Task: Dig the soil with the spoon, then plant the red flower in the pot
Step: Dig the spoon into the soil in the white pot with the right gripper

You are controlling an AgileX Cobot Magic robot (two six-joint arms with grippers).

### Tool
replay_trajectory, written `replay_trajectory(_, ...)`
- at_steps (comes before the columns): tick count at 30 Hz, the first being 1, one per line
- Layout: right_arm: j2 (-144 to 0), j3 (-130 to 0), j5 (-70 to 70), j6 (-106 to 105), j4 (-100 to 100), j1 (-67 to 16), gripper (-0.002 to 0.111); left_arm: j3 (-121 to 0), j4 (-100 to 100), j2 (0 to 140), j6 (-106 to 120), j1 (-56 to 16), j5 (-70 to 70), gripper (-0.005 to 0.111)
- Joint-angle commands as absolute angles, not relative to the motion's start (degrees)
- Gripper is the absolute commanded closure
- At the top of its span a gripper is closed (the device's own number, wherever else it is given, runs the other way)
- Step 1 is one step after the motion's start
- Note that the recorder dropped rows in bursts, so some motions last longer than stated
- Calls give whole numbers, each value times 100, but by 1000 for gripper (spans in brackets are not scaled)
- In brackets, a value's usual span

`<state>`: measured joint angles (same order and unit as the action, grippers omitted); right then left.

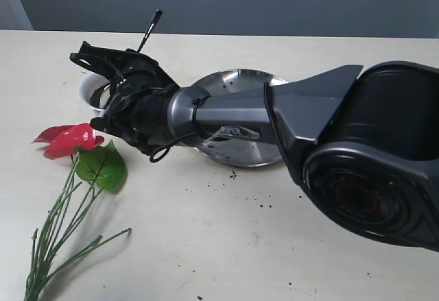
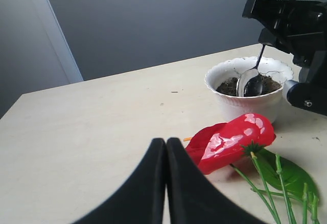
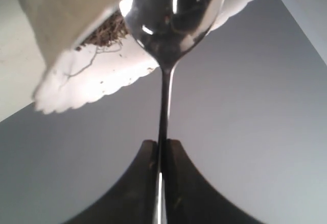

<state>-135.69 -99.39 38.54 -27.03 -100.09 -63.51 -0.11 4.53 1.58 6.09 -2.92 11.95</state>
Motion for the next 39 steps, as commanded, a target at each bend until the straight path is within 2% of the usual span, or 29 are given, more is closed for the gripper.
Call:
replay_trajectory(1, -13544, -9863, 3907, -2844, -9995, -6195, 109, 0, 404, 134, 581, -301, 1155, 106)
replay_trajectory(10, -13544, -10187, 4015, -2844, -9995, -6048, 109, 0, 404, 134, 581, -301, 1155, 106)
replay_trajectory(29, -13849, -10433, 3151, -2844, -9721, -6062, 109, 0, 404, 134, 581, -301, 1155, 106)
replay_trajectory(39, -13636, -10433, 3452, -2844, -9995, -5967, 109, 0, 404, 134, 581, -301, 1155, 106)
